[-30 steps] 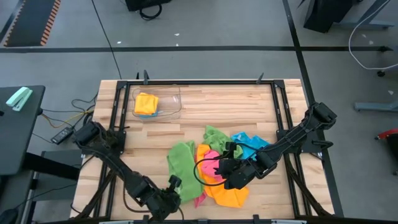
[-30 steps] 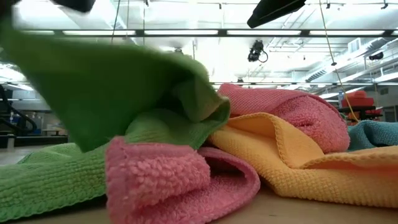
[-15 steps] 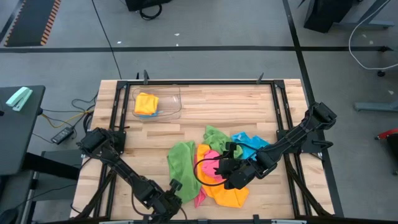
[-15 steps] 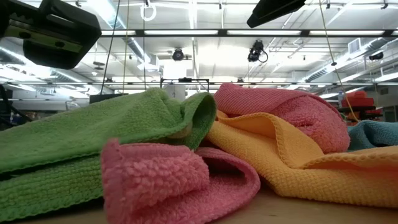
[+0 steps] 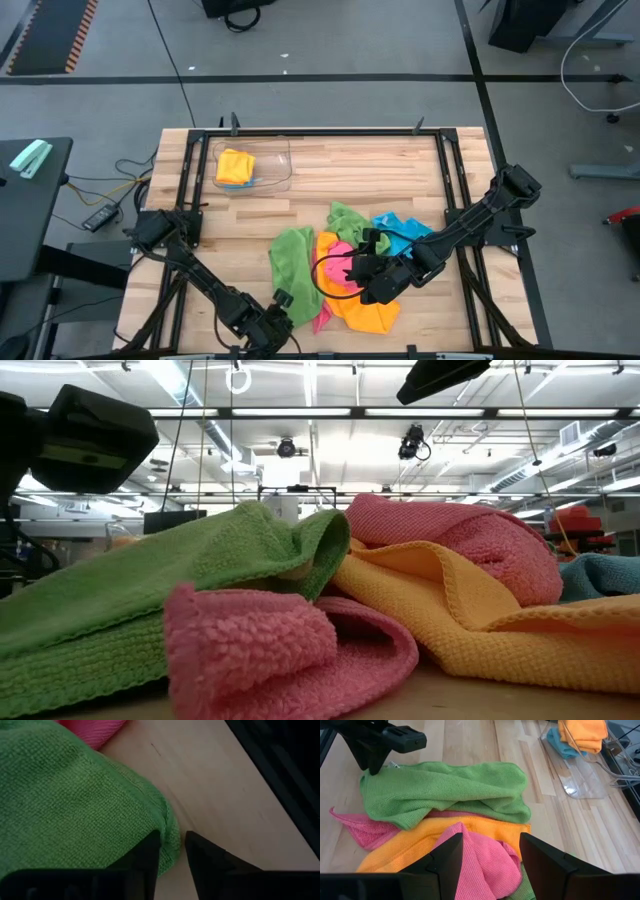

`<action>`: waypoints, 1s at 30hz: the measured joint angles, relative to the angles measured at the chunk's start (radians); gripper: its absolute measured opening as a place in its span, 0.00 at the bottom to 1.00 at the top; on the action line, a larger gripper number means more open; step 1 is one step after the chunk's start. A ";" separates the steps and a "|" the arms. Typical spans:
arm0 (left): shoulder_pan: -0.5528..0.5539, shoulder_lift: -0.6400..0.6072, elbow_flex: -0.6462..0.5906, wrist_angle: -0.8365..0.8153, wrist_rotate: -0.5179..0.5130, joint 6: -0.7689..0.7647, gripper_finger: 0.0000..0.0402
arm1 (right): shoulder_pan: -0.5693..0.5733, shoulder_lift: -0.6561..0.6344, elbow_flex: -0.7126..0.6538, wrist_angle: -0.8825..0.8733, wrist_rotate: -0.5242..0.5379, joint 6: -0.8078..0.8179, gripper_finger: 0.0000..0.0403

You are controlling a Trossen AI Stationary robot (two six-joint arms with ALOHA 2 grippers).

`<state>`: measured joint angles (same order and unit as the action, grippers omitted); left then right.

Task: Fold microfiber towels
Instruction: Fold the left green microfiber towel

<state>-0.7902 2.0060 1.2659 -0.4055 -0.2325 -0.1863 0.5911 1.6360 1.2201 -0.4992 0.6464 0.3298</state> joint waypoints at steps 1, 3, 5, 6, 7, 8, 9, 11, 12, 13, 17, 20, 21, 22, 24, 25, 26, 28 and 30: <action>0.000 0.000 0.000 -0.001 0.000 0.005 0.29 | 0.000 0.000 0.000 0.000 0.000 0.000 0.51; 0.000 0.001 0.000 -0.001 -0.004 0.012 0.31 | 0.000 0.000 0.000 0.000 0.000 0.000 0.51; 0.000 0.001 0.000 -0.002 -0.029 -0.002 0.31 | 0.000 0.000 0.000 0.000 0.000 0.000 0.51; -0.001 0.001 0.000 -0.004 -0.041 -0.010 0.30 | 0.000 0.000 0.000 0.000 0.000 0.000 0.51; -0.001 0.002 0.000 -0.005 -0.045 -0.012 0.28 | 0.000 0.000 0.000 0.000 0.000 0.001 0.51; -0.002 0.002 0.000 -0.007 -0.044 -0.013 0.25 | 0.000 0.000 0.000 0.000 0.000 0.001 0.51; -0.002 0.002 0.000 -0.010 -0.041 -0.015 0.21 | 0.000 0.000 0.000 0.000 0.000 0.001 0.51; -0.002 0.003 0.000 -0.010 -0.043 -0.018 0.11 | 0.000 0.000 0.000 0.000 0.000 0.005 0.51; -0.002 0.003 0.000 -0.012 -0.051 -0.018 0.06 | 0.000 0.000 0.000 0.000 0.000 0.008 0.51; -0.002 0.003 0.000 -0.013 -0.056 -0.019 0.04 | 0.000 0.000 0.000 0.000 0.000 0.009 0.51; 0.000 0.001 -0.002 -0.015 -0.074 -0.044 0.03 | 0.000 0.000 0.000 0.003 0.000 0.011 0.51; 0.002 -0.025 -0.006 -0.040 -0.079 -0.045 0.02 | 0.000 0.000 0.000 0.025 0.000 0.009 0.51; 0.003 -0.042 -0.005 -0.045 -0.079 -0.048 0.02 | 0.000 0.002 0.000 0.041 0.000 0.005 0.51; 0.003 -0.060 0.005 -0.062 -0.080 -0.054 0.02 | 0.000 0.003 0.000 0.061 0.000 -0.003 0.51; 0.003 -0.098 0.028 -0.106 -0.086 -0.067 0.02 | 0.000 0.012 -0.008 0.118 0.000 -0.025 0.51; 0.004 -0.116 0.035 -0.138 -0.089 -0.072 0.02 | -0.002 0.018 -0.015 0.156 0.000 -0.042 0.51; 0.008 -0.132 0.040 -0.170 -0.095 -0.083 0.01 | -0.003 0.021 -0.031 0.192 0.000 -0.066 0.51; 0.023 -0.157 0.055 -0.226 -0.096 -0.109 0.01 | -0.004 0.031 -0.068 0.278 0.000 -0.101 0.51; 0.037 -0.195 0.061 -0.276 -0.118 -0.131 0.02 | -0.006 0.034 -0.106 0.353 0.000 -0.127 0.51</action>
<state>-0.7529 1.8114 1.3272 -0.6812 -0.3502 -0.3178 0.5850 1.6703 1.1137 -0.1460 0.6463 0.2032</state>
